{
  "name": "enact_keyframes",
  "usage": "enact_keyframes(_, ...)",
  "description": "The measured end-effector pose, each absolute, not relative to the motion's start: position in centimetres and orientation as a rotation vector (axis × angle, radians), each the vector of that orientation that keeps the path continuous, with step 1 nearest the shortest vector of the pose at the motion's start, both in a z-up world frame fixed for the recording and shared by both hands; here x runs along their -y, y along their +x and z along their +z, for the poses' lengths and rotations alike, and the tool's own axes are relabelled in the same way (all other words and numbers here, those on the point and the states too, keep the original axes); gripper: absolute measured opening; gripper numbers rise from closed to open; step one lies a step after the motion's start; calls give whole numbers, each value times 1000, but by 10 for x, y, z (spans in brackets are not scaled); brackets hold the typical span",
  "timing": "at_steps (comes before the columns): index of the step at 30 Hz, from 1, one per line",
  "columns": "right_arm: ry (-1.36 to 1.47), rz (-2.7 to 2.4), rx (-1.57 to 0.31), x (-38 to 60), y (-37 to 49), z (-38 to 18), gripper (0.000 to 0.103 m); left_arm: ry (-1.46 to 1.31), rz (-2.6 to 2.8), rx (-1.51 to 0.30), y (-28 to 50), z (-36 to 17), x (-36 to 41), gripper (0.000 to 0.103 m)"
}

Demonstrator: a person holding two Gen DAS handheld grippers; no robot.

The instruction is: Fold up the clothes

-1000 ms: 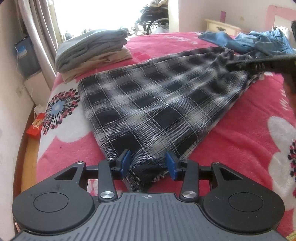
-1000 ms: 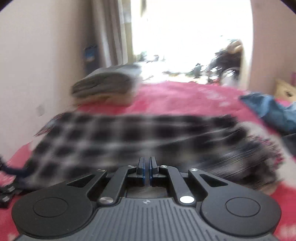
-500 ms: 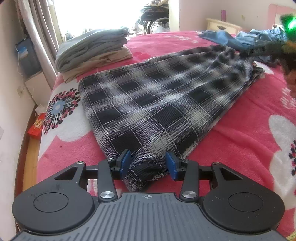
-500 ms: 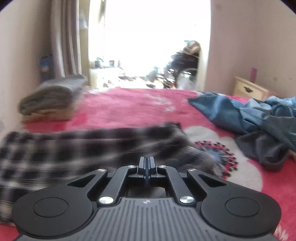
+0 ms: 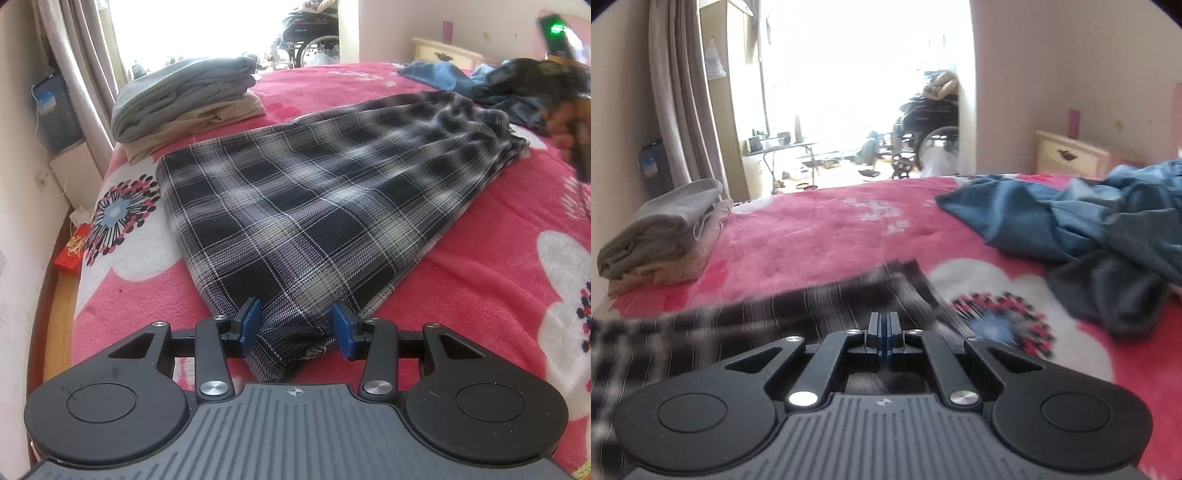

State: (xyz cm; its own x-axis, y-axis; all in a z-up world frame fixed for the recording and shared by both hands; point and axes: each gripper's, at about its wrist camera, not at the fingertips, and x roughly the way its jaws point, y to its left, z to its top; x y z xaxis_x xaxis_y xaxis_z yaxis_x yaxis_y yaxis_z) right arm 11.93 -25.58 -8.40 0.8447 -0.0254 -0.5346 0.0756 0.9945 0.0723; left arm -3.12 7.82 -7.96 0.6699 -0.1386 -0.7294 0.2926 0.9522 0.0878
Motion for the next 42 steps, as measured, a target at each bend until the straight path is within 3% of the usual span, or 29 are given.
enact_keyframes(11, 59, -144, -712, 296, 187, -131, 0, 213, -250, -813, -29, -80, -77, 43)
enact_keyframes(20, 260, 4, -540, 293, 118, -69, 5, 212, -244, -819, -28, -80, -76, 43)
enact_keyframes(28, 182, -37, -731, 263, 112, -118, 0, 202, -222, -830, -27, -78, -73, 44)
enact_keyframes(35, 115, 126, -618, 210, 64, -64, 5, 186, -184, -843, -26, -77, -69, 45)
enact_keyframes(42, 69, 410, -745, 136, 36, -93, 6, 200, -177, -845, -26, -77, -67, 46)
